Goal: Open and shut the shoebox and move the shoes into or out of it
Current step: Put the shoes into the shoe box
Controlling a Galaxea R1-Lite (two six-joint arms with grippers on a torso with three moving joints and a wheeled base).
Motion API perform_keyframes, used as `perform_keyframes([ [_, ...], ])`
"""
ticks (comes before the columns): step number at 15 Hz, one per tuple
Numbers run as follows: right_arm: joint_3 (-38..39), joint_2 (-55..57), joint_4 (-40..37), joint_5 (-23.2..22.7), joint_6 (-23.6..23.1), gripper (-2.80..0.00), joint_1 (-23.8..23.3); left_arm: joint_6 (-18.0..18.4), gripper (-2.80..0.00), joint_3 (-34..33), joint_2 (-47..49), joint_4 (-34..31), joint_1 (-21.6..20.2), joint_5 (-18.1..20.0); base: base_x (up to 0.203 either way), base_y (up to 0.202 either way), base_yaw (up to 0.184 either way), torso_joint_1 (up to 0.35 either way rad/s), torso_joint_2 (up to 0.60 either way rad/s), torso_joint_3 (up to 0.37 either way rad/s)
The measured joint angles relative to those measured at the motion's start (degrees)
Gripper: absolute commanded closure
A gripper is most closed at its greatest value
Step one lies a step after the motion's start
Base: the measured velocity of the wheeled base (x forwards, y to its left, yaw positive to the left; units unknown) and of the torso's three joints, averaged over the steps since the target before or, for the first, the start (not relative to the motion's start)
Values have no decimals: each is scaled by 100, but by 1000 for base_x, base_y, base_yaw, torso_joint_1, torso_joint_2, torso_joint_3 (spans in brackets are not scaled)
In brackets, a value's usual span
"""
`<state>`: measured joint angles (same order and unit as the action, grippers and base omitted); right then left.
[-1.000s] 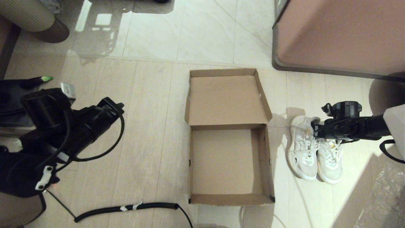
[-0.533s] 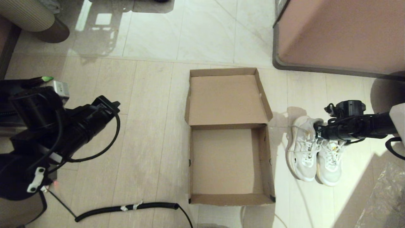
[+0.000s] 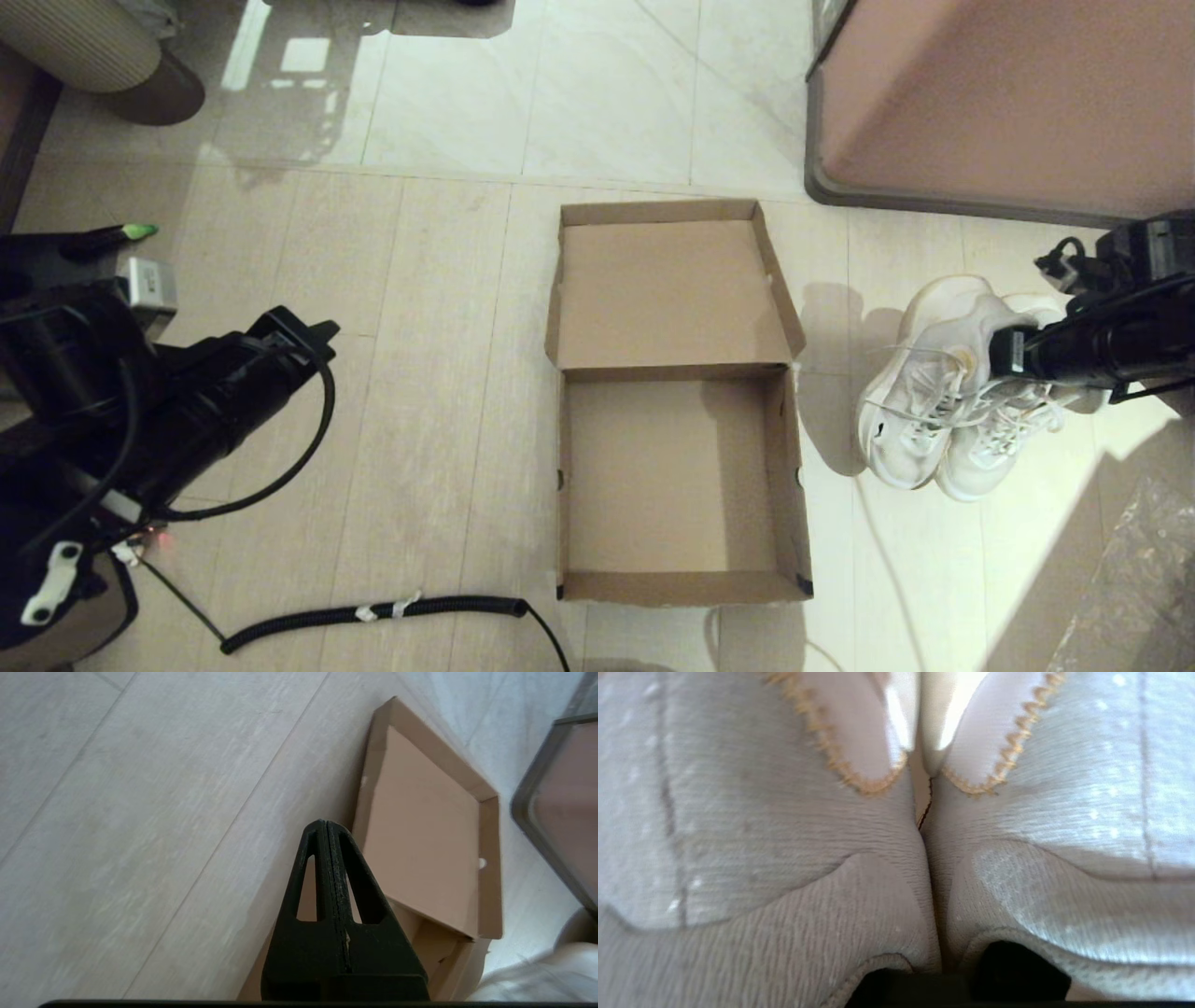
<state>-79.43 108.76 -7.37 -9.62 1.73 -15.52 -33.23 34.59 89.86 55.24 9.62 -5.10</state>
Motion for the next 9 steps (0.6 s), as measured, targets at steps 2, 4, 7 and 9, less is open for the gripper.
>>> perform_keyframes([
  [2,168,-788,-564,-265,0,0,4,2,0,-78,-44,9,-4,11,0,0,0,0,0,0],
  [4,230,-1471,-1148,-521,6,0,63,8,0,-82,-37,13,-21,20,0,0,0,0,0,0],
  [7,277,-2189,-1829,-619,188,0,729,143,0,-89,10,44,-168,33,0,0,0,0,0,0],
  [9,300,-2414,-2041,-625,479,0,1411,149,0,-89,46,50,-293,33,0,0,0,0,0,0],
])
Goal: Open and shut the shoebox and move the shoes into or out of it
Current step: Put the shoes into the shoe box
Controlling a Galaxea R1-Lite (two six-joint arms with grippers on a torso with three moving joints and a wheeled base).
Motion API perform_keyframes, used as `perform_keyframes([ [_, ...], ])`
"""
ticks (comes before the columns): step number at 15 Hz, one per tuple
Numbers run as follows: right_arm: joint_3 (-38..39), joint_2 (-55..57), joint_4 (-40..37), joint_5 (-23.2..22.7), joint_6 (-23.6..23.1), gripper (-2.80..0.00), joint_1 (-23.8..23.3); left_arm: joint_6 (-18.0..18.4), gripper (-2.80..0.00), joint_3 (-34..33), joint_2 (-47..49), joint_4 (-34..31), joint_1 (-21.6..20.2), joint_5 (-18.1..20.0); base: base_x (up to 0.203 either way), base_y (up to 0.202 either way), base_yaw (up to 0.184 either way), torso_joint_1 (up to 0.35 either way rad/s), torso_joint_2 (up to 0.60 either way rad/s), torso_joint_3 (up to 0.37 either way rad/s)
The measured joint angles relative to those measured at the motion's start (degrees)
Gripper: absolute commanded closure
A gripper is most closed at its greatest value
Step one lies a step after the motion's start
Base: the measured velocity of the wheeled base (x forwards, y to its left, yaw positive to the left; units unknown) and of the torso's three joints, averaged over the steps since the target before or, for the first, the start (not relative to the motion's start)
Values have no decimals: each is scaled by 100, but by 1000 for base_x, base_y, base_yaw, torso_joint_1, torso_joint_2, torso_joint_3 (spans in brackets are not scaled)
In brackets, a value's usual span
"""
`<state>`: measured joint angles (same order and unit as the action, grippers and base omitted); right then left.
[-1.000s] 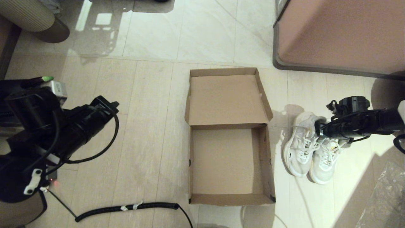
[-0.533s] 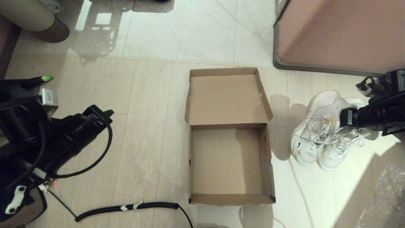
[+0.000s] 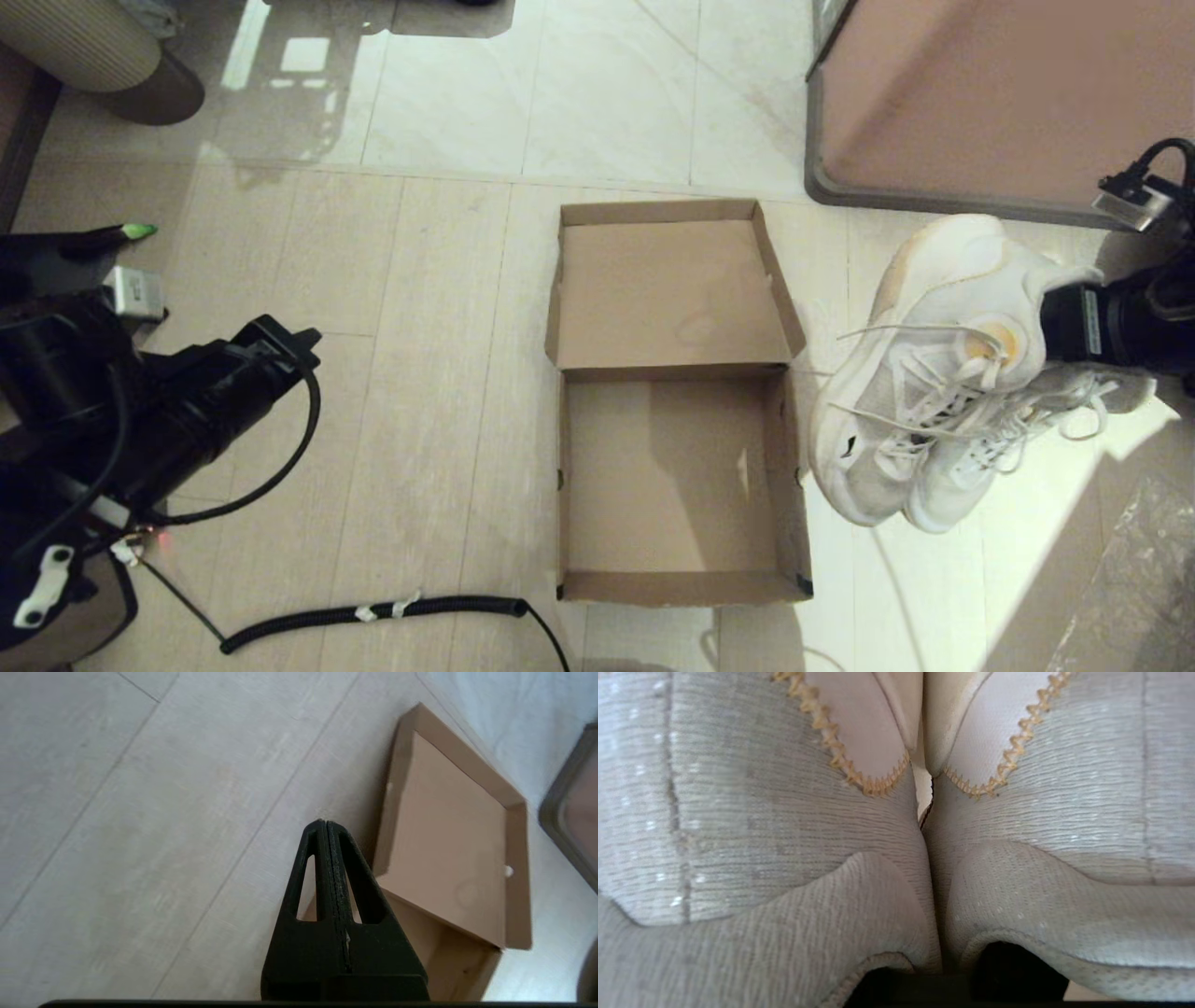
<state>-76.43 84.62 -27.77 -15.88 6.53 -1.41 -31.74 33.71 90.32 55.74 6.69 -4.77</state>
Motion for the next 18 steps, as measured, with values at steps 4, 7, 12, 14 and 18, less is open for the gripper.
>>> perform_keyframes([
  [4,334,-55,-78,277,406,0,1548,149,0,30,24,2,-184,6,0,0,0,0,0,0],
  [7,595,277,-2,453,497,0,2157,162,0,86,24,-22,-214,15,0,0,0,0,0,0],
  [12,689,1330,827,530,577,0,2647,171,0,267,37,-50,-231,15,0,0,0,0,0,0],
  [14,644,1844,1321,686,678,0,2765,168,0,276,48,-52,-268,22,0,0,0,0,0,0],
  [18,300,2663,1606,847,722,0,2927,168,0,291,111,-52,-358,61,0,0,0,0,0,0],
])
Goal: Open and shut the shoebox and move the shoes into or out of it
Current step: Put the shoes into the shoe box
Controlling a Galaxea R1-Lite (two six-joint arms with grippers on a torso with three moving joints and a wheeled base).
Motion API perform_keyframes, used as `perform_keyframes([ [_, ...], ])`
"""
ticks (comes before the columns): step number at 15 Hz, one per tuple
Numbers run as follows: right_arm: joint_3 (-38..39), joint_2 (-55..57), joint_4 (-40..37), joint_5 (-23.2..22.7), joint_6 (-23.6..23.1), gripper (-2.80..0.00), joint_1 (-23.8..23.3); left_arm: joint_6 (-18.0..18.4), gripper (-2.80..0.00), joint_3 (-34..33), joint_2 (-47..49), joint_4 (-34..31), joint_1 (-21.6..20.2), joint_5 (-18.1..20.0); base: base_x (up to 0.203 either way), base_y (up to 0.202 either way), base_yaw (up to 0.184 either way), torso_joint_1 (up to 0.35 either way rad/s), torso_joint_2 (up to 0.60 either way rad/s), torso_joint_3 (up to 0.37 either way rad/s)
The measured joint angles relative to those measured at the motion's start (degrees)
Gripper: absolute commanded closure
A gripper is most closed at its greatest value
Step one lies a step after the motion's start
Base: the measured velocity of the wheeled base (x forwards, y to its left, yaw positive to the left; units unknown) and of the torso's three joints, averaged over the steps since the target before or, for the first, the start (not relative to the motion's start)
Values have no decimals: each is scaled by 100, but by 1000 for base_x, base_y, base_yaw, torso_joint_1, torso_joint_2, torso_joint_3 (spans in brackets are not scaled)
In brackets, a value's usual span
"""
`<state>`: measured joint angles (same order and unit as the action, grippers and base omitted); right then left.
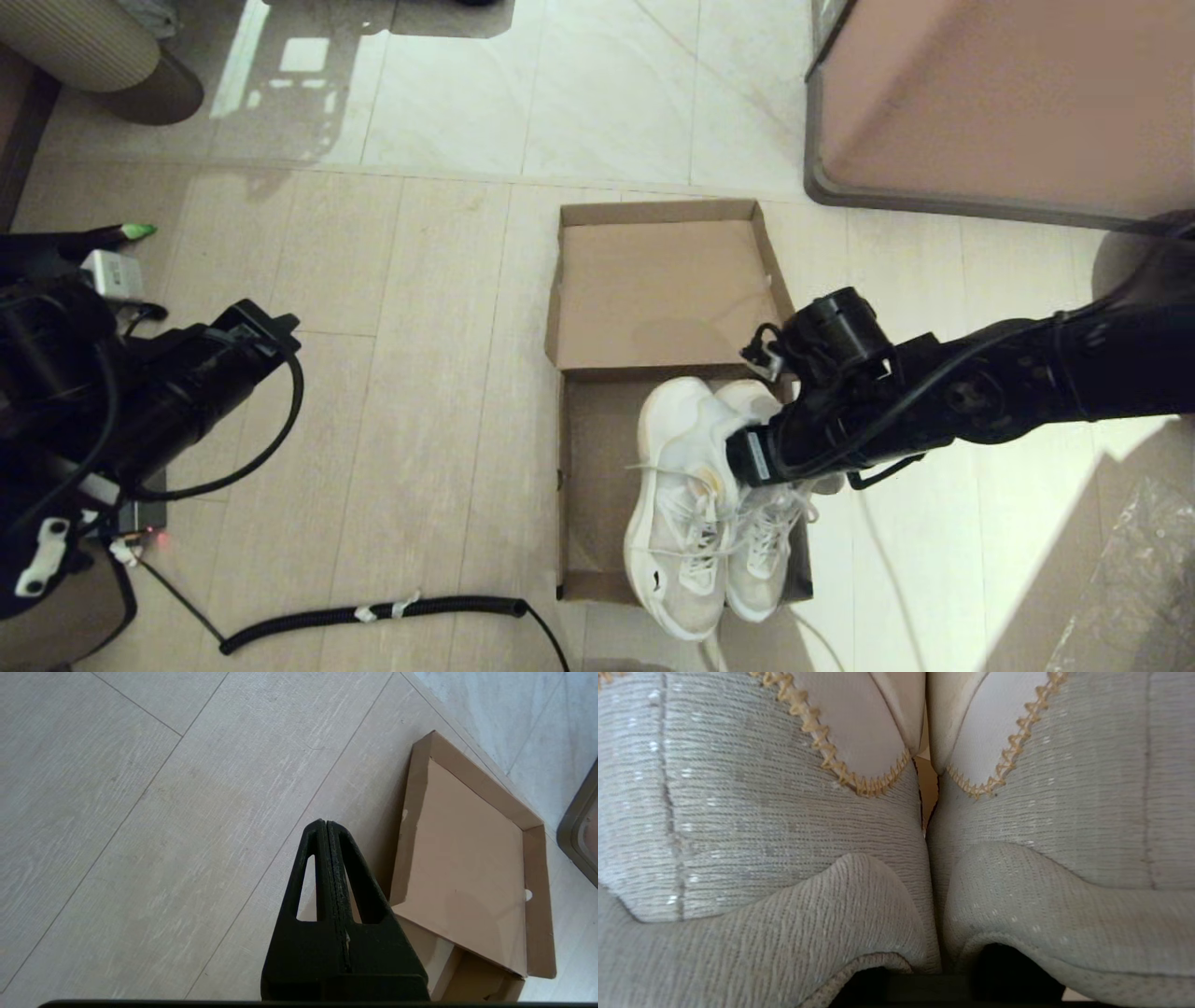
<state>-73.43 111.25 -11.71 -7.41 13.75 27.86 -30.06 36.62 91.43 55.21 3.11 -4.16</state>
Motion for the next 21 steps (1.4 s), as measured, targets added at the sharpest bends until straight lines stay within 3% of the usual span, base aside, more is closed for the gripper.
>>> perform_keyframes([
  [4,-343,714,464,563,0,0,34,0,0,39,52,2,-28,-1,0,0,0,0,0,0],
  [14,-516,1038,507,724,24,0,80,0,0,98,37,0,-22,-2,0,0,0,0,0,0],
  [15,-506,1043,507,767,24,-280,80,0,0,76,7,-1,-22,-2,0,0,0,0,0,0],
  [21,-457,1056,507,956,352,-280,91,74,0,-162,-239,-6,-15,-8,0,0,0,0,0,0],
])
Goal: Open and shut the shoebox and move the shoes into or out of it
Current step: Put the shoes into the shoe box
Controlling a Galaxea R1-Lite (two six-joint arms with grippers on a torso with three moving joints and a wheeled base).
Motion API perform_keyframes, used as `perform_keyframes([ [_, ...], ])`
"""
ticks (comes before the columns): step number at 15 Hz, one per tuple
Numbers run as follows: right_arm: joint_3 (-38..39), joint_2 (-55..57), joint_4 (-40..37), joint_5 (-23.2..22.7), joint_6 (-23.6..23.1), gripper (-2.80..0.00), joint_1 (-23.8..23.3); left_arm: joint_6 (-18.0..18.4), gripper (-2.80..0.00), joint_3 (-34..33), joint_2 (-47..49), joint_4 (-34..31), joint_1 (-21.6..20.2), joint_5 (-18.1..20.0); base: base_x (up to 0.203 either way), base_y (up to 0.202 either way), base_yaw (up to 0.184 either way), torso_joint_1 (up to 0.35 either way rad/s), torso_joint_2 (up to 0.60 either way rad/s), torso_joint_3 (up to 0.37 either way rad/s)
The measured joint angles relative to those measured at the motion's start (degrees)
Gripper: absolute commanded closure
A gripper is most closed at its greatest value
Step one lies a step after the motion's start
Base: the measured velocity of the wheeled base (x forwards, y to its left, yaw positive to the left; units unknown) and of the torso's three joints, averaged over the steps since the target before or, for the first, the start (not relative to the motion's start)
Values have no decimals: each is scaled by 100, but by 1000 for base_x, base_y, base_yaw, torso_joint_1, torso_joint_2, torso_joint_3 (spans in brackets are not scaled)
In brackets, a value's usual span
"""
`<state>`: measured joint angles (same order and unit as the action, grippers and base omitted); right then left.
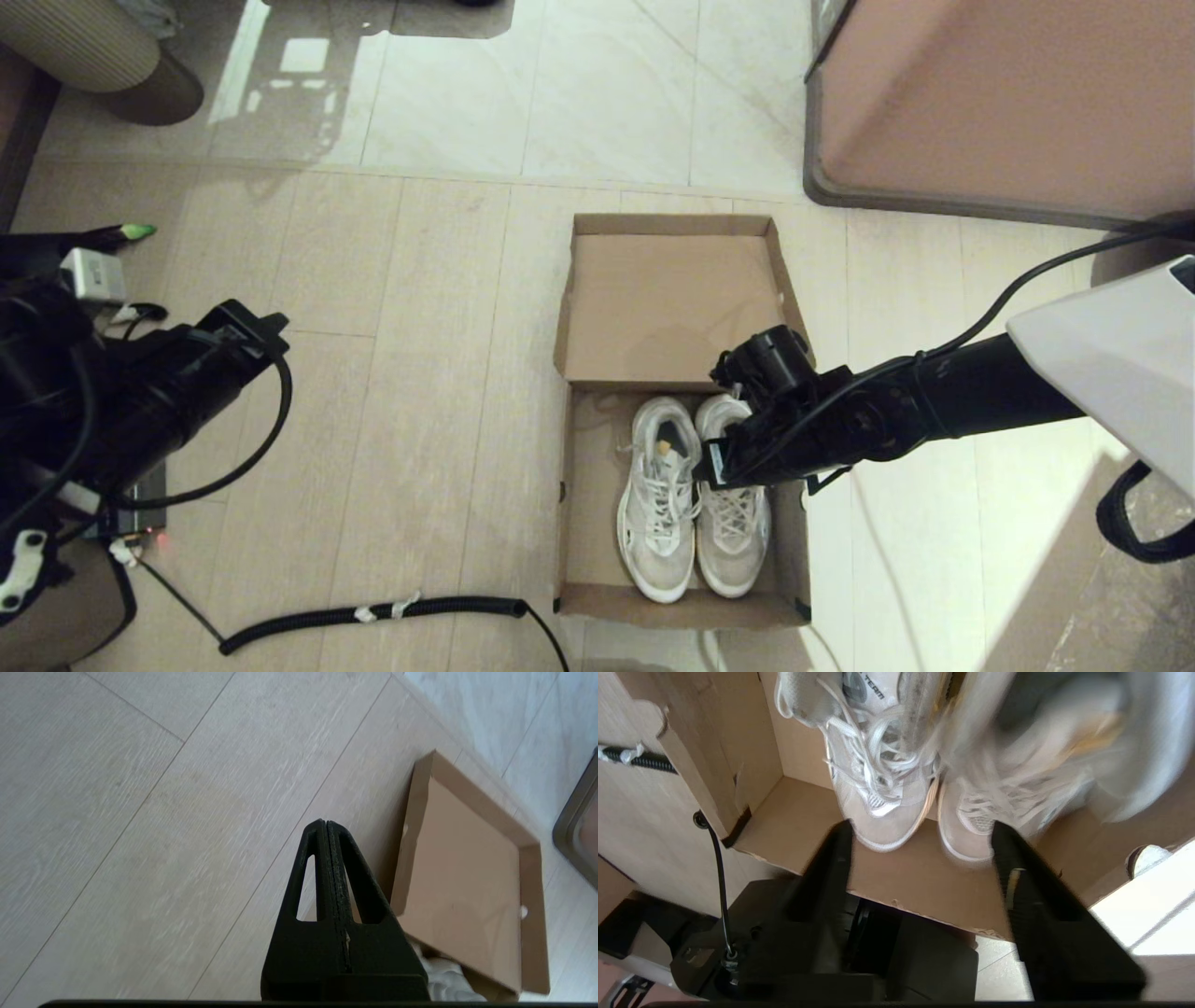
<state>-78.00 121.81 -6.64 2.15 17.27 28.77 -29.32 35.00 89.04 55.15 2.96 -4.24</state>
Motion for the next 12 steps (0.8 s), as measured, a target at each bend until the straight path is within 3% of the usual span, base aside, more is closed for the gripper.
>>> perform_keyframes([
  [2,2,-37,0,0,2,-280,9,292,0,-197,-142,8,186,122,0,0,0,0,0,0],
  [4,30,-188,-8,-7,20,-280,71,573,0,-526,-406,11,846,441,0,0,0,0,0,0],
  [8,401,-763,-11,-6,84,-280,275,857,0,-1357,-995,10,3284,951,0,0,0,0,0,0],
  [10,575,-1073,-11,11,333,-280,295,596,0,-1706,-1161,5,4571,1109,0,0,0,0,0,0],
  [12,707,-1328,-14,24,465,-280,260,211,0,-1951,-1200,-11,5343,1207,0,0,0,0,0,0],
])
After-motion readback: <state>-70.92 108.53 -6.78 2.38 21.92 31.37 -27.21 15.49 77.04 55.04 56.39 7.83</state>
